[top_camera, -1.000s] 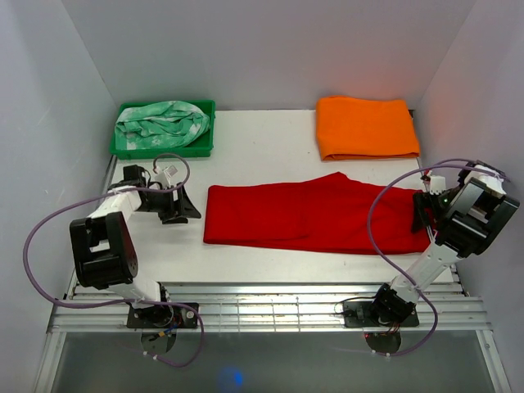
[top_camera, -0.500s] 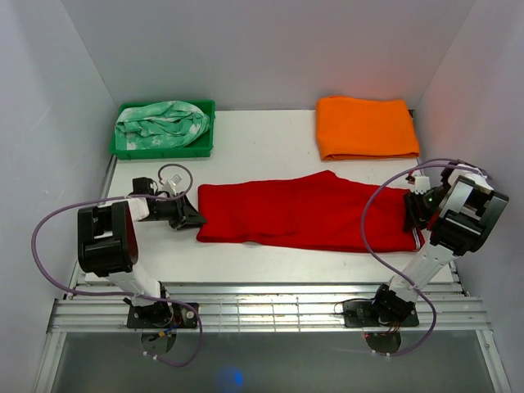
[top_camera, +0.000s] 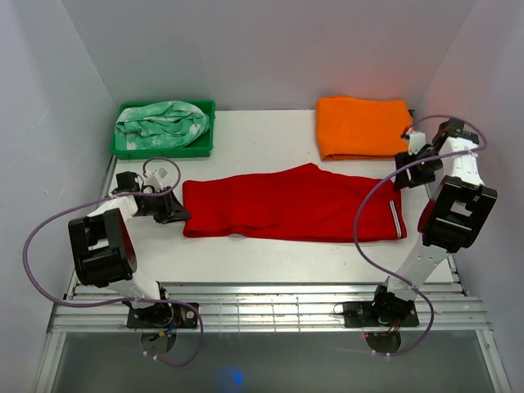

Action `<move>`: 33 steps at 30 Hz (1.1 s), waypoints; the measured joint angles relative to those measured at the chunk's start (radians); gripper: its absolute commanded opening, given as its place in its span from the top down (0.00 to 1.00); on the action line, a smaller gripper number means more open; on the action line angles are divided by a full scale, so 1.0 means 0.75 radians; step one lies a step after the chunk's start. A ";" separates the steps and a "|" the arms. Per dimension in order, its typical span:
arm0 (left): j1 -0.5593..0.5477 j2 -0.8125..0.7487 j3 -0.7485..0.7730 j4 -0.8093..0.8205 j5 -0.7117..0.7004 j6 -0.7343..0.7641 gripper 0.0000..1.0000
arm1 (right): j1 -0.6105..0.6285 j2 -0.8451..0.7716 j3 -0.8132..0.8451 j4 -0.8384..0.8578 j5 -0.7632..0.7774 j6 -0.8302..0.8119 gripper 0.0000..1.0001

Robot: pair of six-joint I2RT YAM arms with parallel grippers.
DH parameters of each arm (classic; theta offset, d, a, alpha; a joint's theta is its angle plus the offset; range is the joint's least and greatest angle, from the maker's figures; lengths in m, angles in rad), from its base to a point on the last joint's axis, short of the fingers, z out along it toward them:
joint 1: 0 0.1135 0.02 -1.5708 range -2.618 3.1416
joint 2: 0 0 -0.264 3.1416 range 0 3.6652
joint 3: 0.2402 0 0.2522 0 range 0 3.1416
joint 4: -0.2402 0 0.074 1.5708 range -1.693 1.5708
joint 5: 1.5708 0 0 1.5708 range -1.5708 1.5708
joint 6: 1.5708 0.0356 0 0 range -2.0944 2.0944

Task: Fold and stack the trousers
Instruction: Fold the trousers

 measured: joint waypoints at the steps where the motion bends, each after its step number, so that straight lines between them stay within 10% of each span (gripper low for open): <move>1: 0.000 0.000 0.024 -0.034 -0.012 0.030 0.47 | 0.004 -0.009 0.083 -0.012 -0.032 0.023 0.37; 7: 0.033 0.002 0.134 -0.176 -0.062 0.208 0.16 | 0.129 -0.198 0.243 0.043 -0.241 0.246 0.35; 18: 0.140 0.135 0.215 -0.250 -0.084 0.345 0.16 | 0.877 -0.122 -0.088 0.488 -0.399 0.803 0.24; 33: 0.159 0.307 0.337 -0.296 0.044 0.425 0.16 | 1.057 0.083 -0.309 1.010 -0.370 1.322 0.27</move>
